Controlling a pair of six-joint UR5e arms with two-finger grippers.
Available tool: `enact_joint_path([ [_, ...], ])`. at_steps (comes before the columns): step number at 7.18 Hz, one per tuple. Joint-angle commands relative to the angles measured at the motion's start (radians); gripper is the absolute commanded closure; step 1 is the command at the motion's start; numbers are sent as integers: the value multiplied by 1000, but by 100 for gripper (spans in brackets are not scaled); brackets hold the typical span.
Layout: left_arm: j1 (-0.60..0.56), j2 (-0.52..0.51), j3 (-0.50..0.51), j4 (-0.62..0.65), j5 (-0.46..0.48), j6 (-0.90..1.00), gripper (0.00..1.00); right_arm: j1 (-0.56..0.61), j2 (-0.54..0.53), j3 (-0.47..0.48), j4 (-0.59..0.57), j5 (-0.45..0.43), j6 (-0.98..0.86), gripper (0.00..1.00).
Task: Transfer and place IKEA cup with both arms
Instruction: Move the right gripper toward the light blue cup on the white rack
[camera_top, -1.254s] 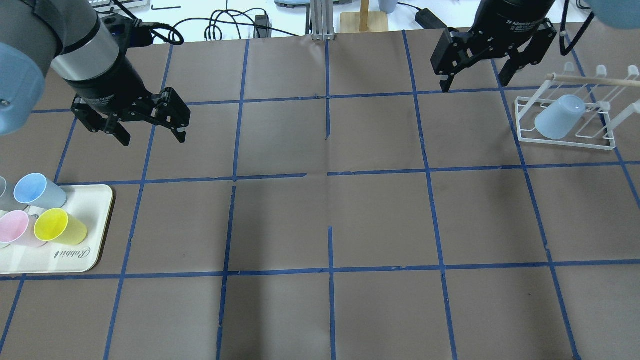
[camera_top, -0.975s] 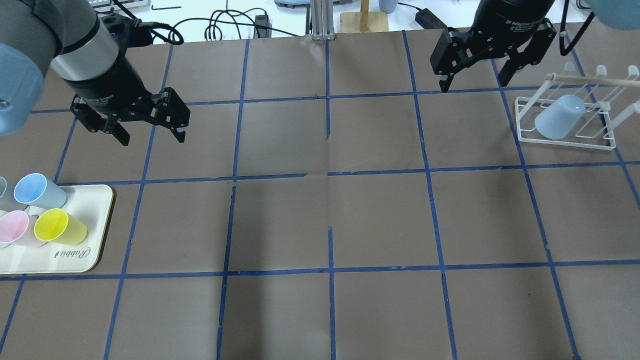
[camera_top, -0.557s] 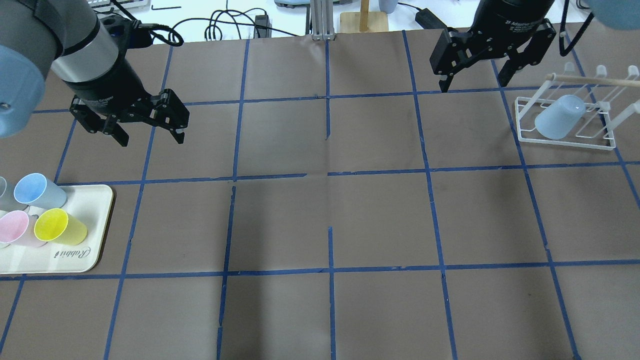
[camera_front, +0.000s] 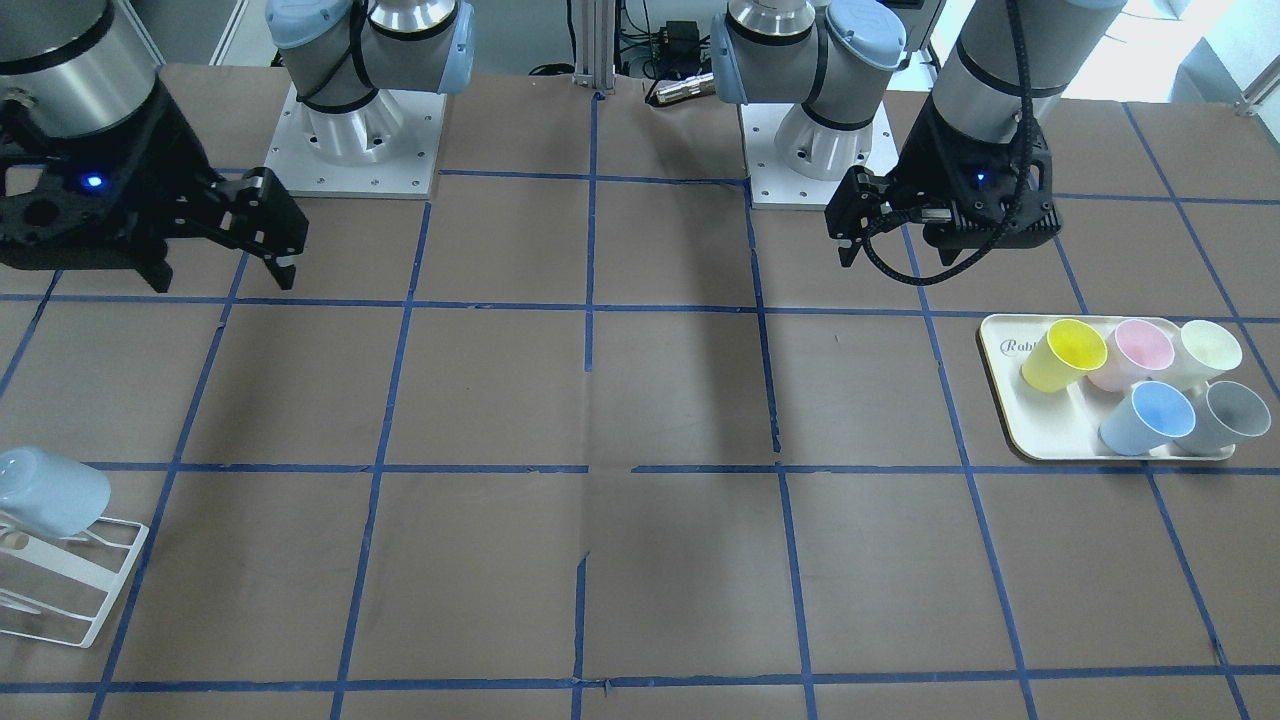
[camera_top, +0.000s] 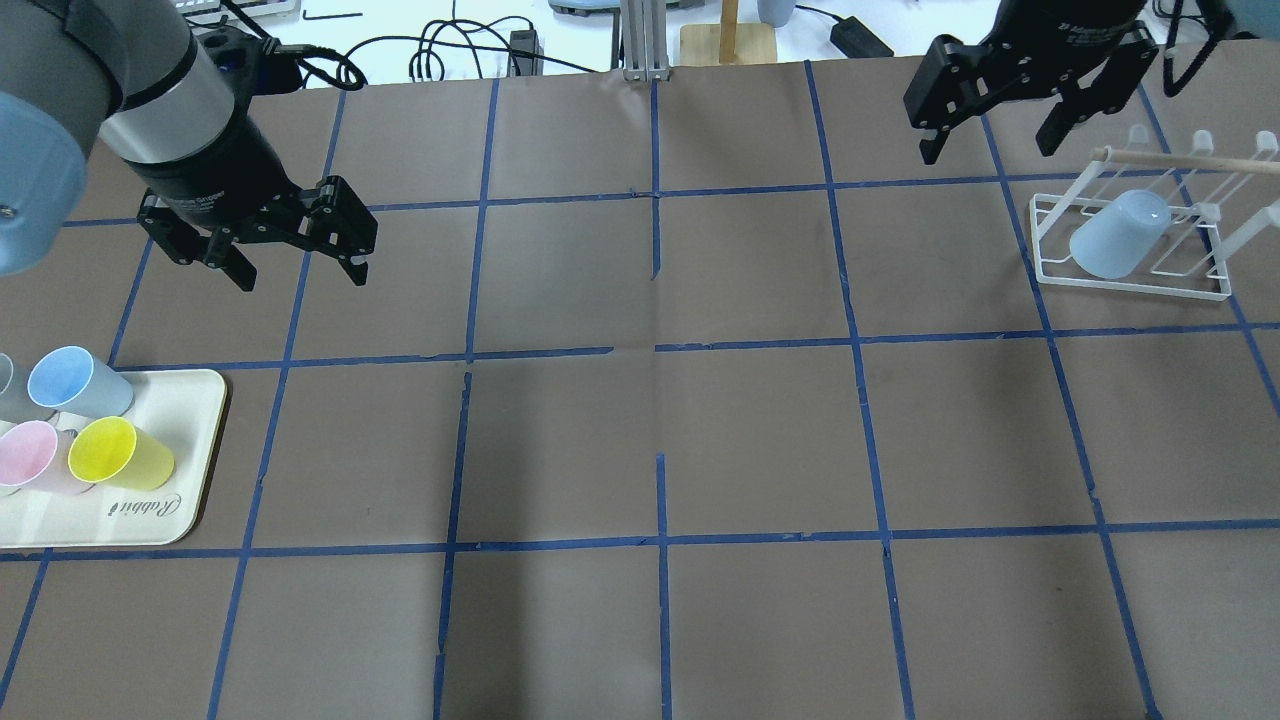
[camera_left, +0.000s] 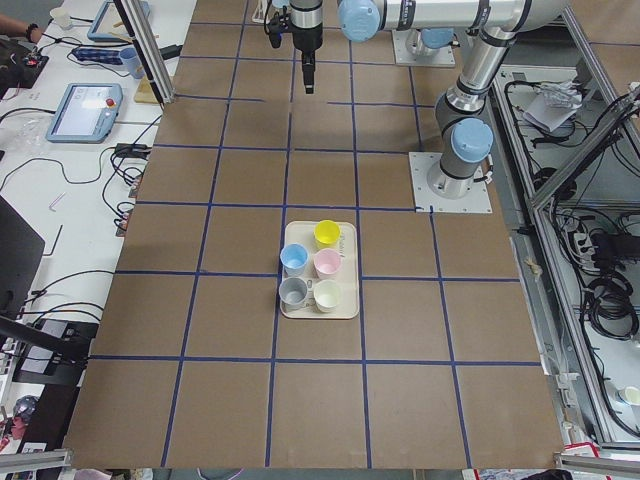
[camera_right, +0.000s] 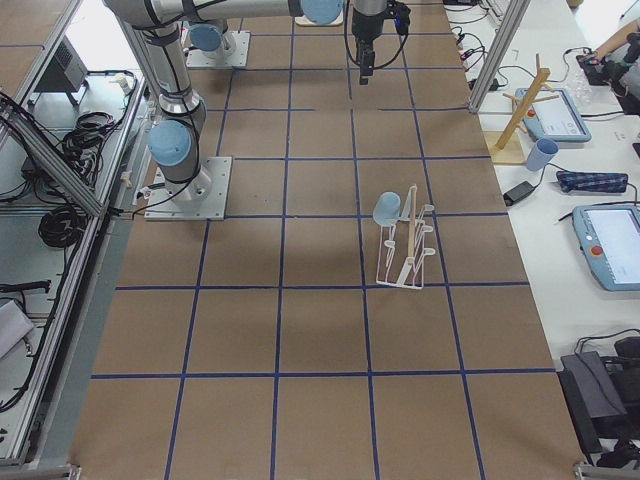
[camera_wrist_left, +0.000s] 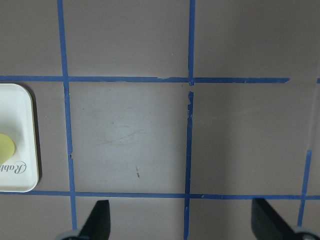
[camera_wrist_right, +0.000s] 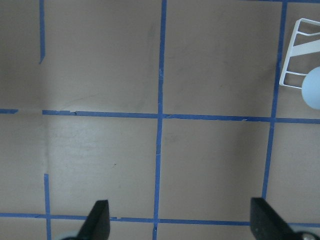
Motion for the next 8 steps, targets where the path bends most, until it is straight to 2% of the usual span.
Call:
enact_joint_path([
  [1,1,1,-12,3,0,0,0,-172,19,8,-43,9,-90,0],
  [3,0,3,-13,6,1,1,0,-254,127,8,-159,9,-176,0],
  [5,3,-2,-9,10,1,1,0,-283,236,12,-260,8,-257,0],
  [6,3,-2,-18,50,3,3,0,-303,269,15,-287,9,-278,0],
  [8,3,-5,-21,49,6,1,0,-343,274,62,-291,-2,-308,0],
])
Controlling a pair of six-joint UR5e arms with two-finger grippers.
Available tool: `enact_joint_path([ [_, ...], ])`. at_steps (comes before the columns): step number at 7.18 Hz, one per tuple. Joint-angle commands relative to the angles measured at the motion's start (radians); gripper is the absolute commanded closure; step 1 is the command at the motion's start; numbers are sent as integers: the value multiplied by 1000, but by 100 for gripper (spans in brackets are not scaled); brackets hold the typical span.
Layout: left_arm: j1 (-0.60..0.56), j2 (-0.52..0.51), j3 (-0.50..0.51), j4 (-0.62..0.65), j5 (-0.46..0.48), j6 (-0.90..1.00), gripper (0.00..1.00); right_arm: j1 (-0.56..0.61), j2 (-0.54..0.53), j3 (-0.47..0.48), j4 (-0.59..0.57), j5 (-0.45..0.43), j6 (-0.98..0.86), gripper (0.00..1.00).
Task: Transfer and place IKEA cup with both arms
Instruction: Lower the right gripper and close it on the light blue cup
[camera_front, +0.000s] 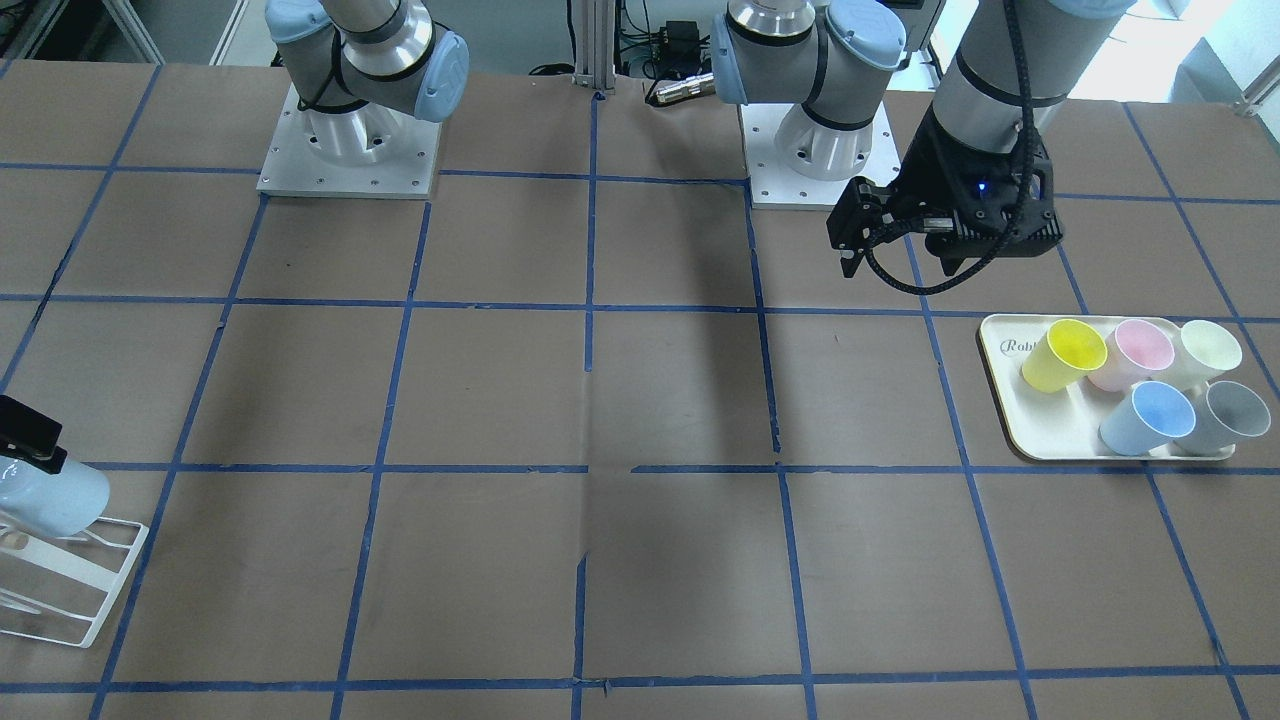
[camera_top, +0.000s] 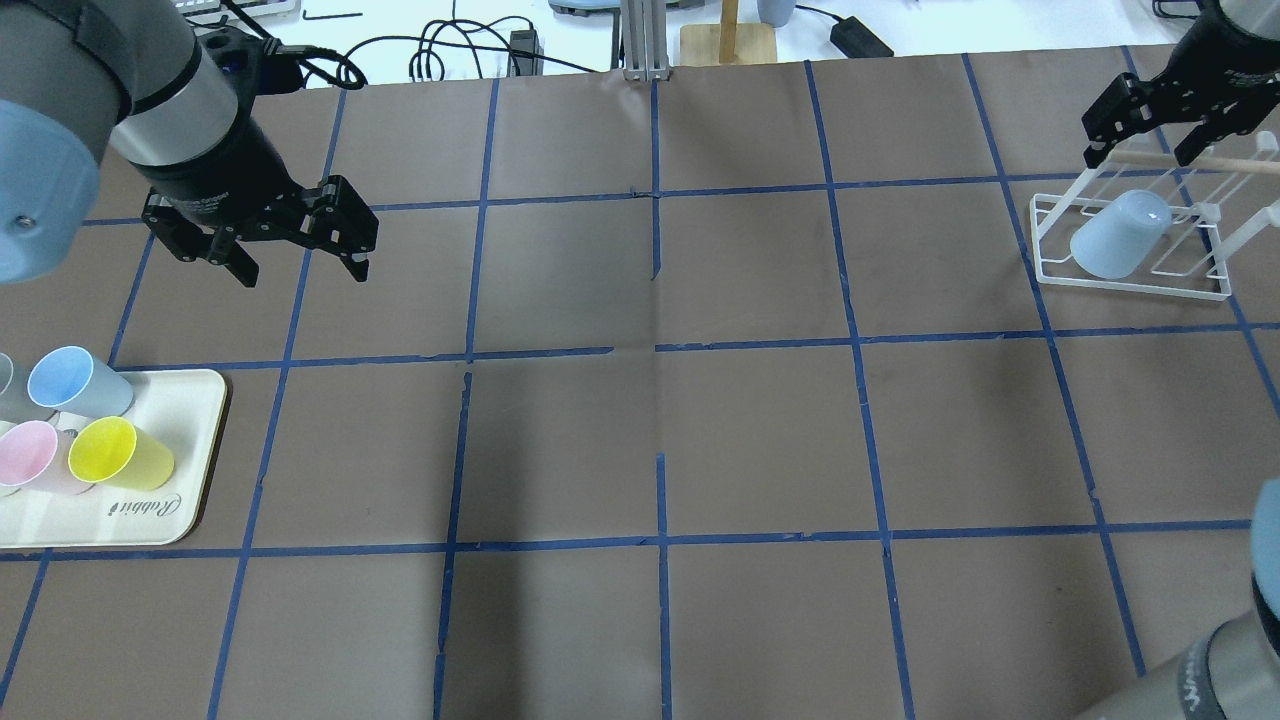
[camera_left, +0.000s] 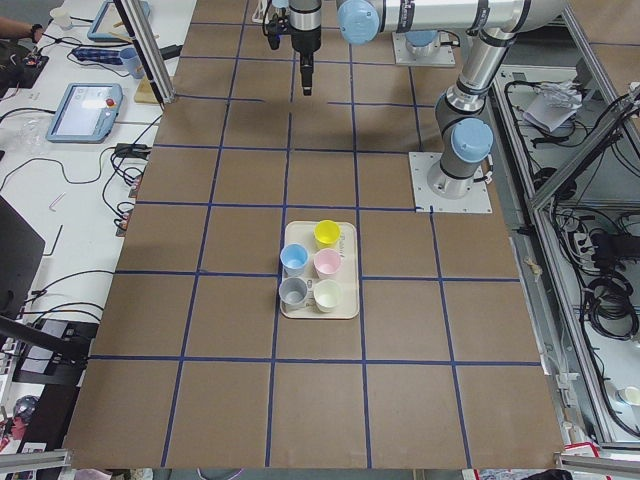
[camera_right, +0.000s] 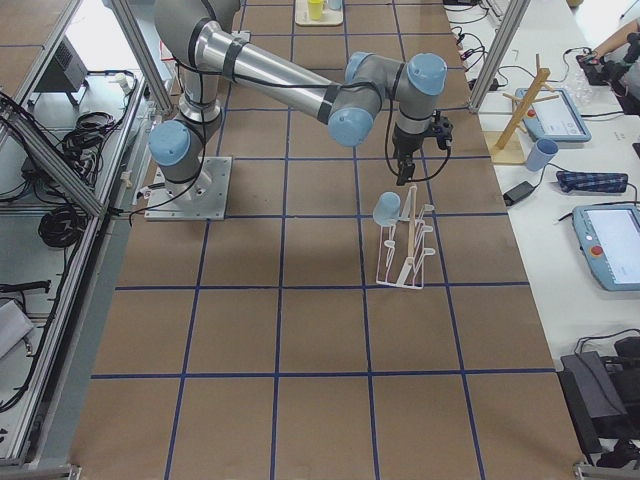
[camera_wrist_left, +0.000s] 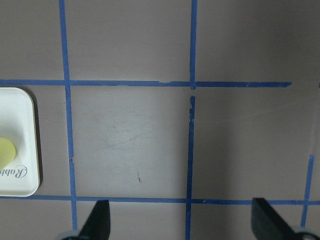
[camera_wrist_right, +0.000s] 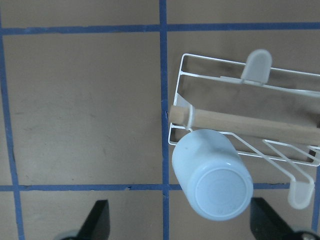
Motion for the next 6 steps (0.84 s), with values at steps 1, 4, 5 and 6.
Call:
enact_joint_path([
  [1,0,-1,-3,6,1,-1,0,-40,9,66,-53,-4,-39,0],
  [4,2,2,-3,6,1,1,0,-45,15,142,-166,-7,-62,0],
  [5,12,3,-3,4,-2,1,0,-45,18,144,-175,-5,-63,0],
  [6,31,0,-3,2,-11,1,0,-45,26,144,-178,-5,-65,0],
])
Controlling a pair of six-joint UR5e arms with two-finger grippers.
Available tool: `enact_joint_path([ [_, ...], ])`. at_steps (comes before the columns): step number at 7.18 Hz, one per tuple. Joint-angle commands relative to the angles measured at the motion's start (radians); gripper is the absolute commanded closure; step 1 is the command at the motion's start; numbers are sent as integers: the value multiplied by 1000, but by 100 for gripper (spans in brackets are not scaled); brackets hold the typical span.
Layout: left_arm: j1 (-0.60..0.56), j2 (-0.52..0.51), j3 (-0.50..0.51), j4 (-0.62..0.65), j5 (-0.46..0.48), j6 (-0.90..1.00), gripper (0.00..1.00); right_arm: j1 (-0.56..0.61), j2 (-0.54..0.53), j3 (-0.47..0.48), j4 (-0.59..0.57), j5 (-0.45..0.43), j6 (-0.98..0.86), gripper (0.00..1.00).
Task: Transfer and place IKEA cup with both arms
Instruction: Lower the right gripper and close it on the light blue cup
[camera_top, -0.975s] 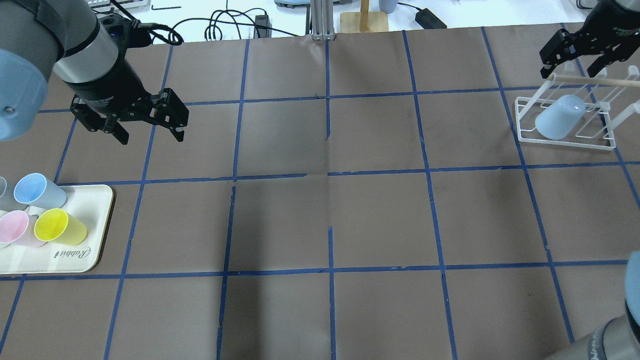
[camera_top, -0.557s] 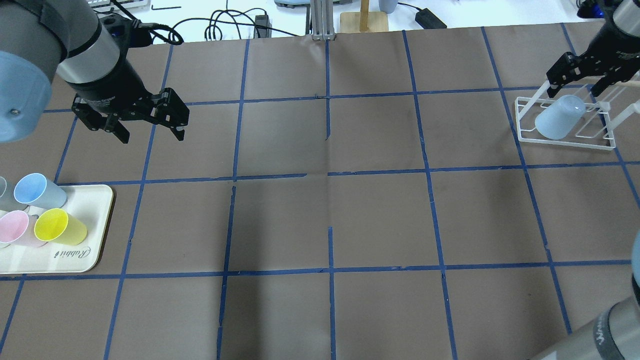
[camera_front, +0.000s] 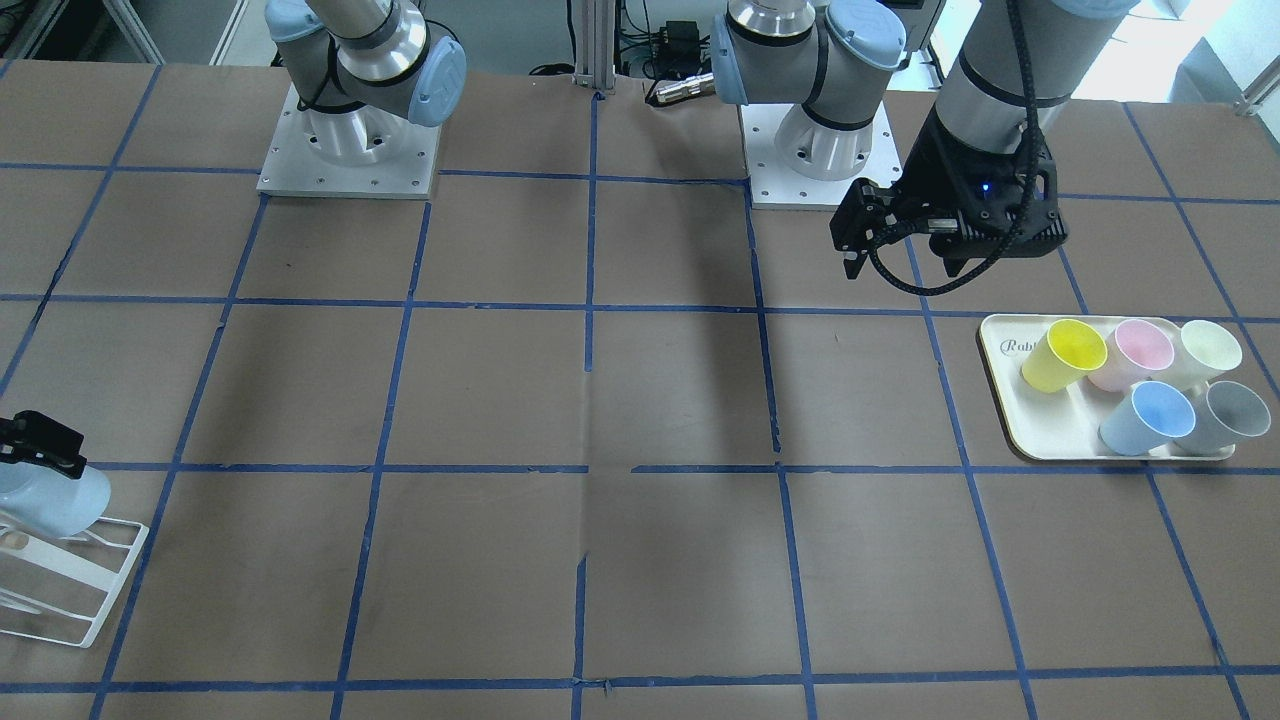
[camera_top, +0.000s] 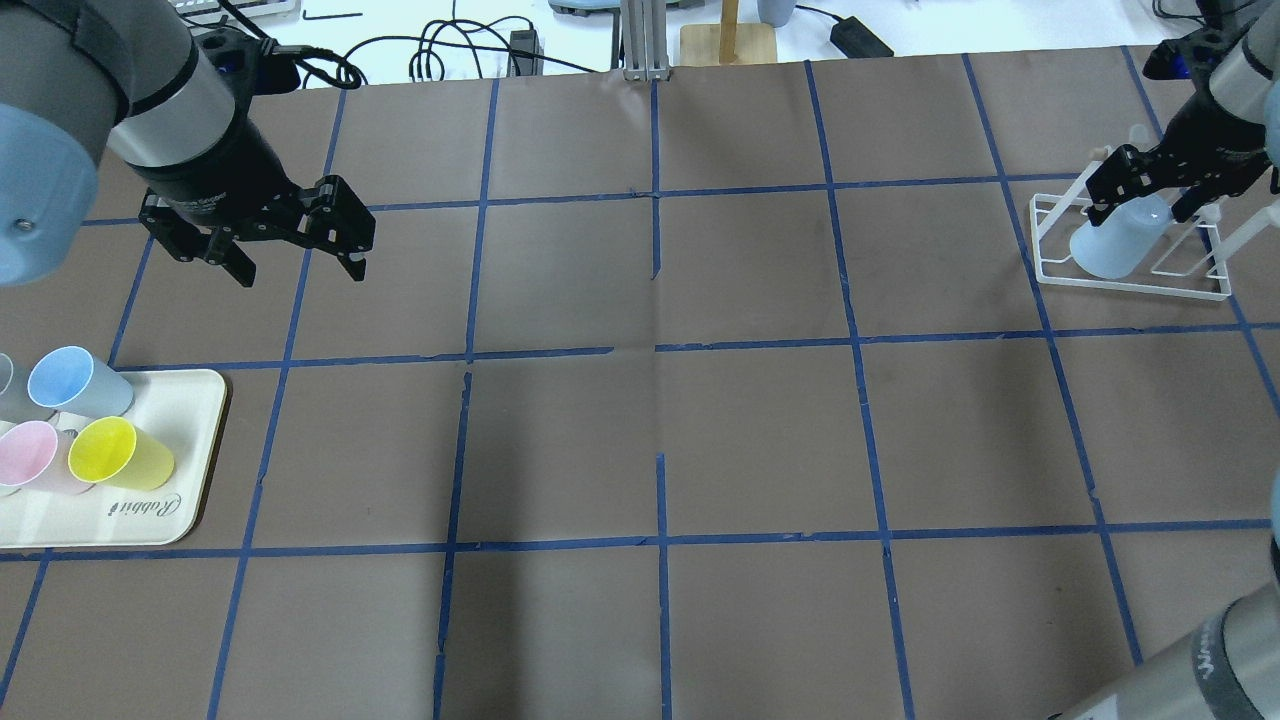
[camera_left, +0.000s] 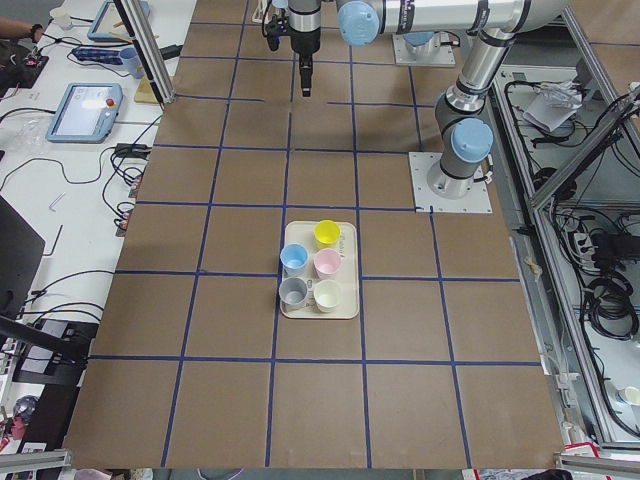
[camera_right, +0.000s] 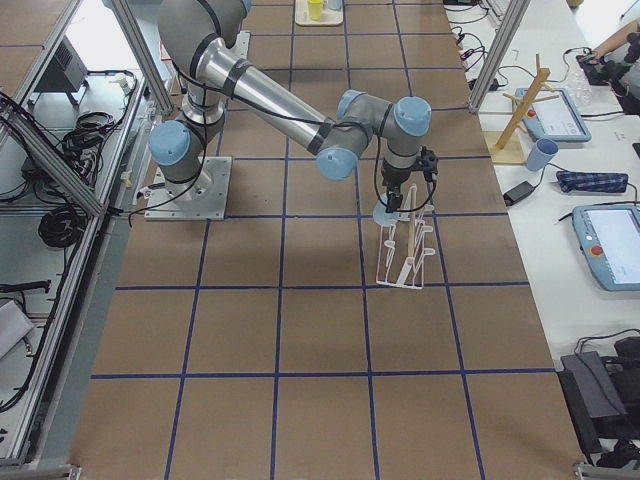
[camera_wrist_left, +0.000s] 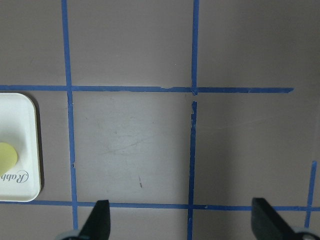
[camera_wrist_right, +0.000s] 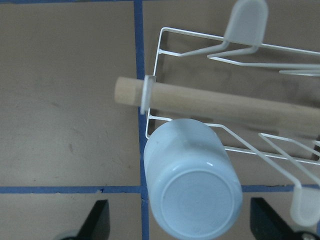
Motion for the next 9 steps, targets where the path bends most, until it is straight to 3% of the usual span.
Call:
enact_joint_path([
  [1,22,-2,0,0,-8,0,0,-9,18,3,-12,0,-4,2],
  [3,16,-7,6,-7,1,-5,0,-14,23,3,-23,0,-7,11],
  [5,10,-13,14,-24,-8,-5,0,-16,24,3,-23,3,-5,33],
  [7,10,-13,2,-23,-3,-1,0,-16,21,0,-21,13,-5,48],
  [9,13,-13,-1,-24,-5,-1,0,-16,-2,-18,-6,11,-8,50],
])
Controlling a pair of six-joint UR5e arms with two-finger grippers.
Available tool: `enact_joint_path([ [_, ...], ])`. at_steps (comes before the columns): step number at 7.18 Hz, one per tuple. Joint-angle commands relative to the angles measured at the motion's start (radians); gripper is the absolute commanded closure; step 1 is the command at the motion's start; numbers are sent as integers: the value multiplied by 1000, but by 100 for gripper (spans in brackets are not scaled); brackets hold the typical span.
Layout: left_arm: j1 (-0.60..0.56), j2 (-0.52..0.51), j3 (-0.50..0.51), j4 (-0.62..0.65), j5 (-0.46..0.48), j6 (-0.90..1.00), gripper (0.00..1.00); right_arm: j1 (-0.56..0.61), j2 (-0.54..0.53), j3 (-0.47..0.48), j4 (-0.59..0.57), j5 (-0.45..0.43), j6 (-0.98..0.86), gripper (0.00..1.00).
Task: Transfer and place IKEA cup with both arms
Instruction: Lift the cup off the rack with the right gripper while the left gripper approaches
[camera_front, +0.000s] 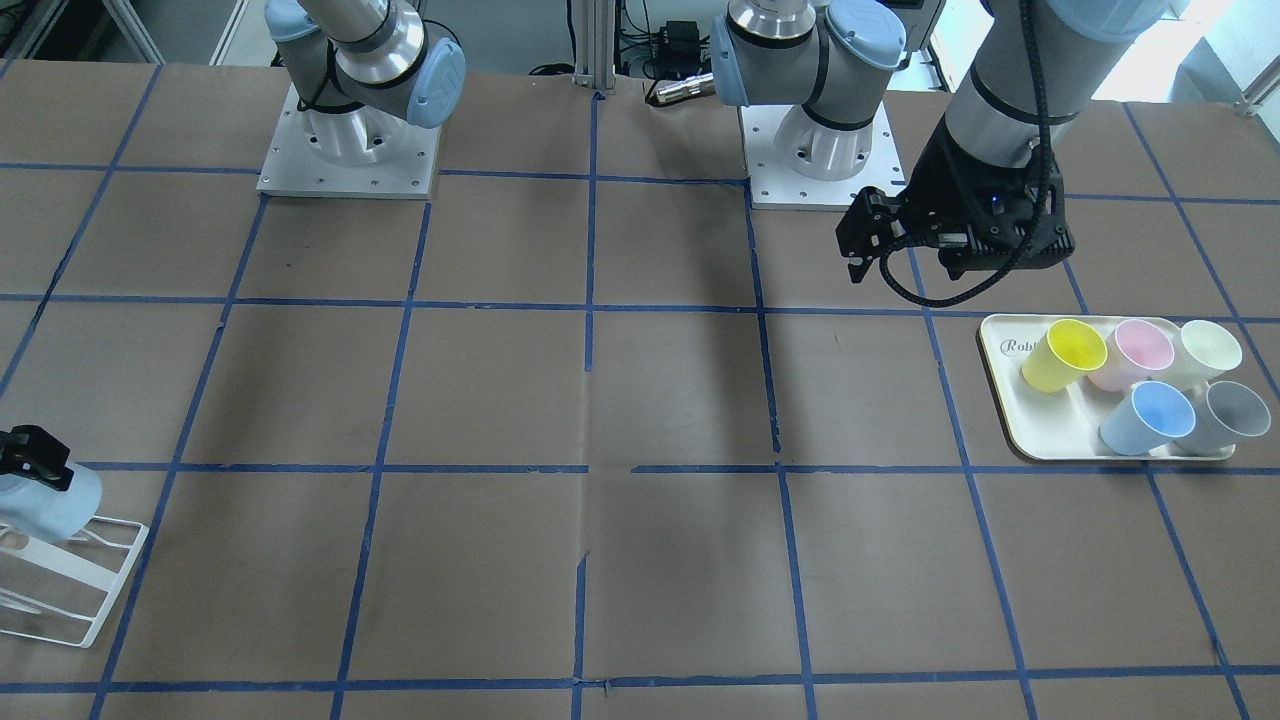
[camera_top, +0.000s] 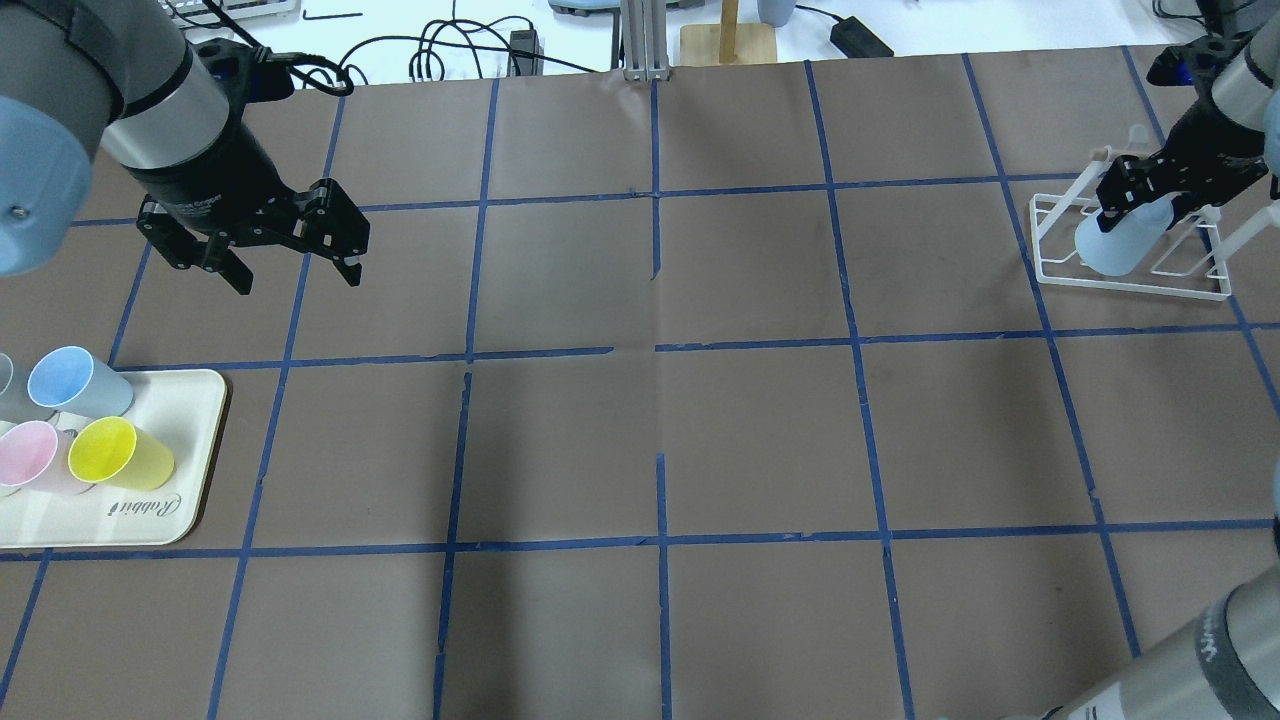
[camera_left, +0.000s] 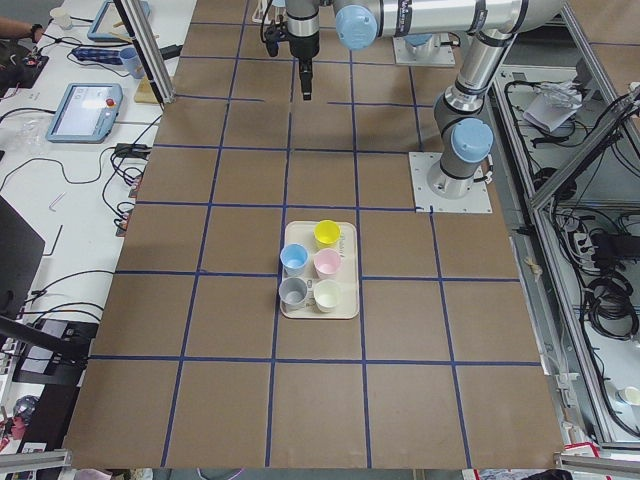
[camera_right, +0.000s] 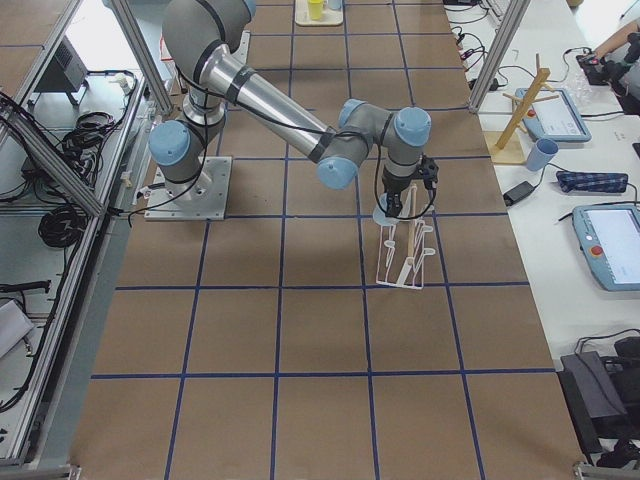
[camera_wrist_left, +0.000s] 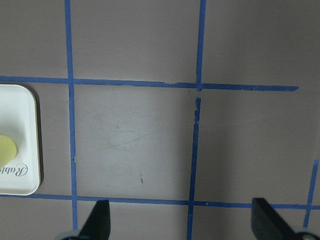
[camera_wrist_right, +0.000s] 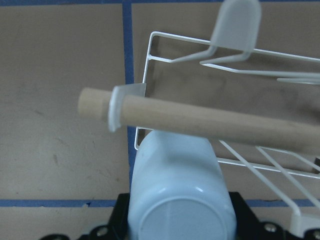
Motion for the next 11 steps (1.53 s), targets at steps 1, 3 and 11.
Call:
enact_joint_path([
  [1,1,1,-2,-1,5,1,0,0,-52,-8,26,0,-2,50],
  [3,4,-12,8,14,-18,4,0,0,-159,-12,136,-3,-2,50],
  [11,15,-74,38,32,-1007,-204,0,23,-330,-92,715,693,-213,50],
])
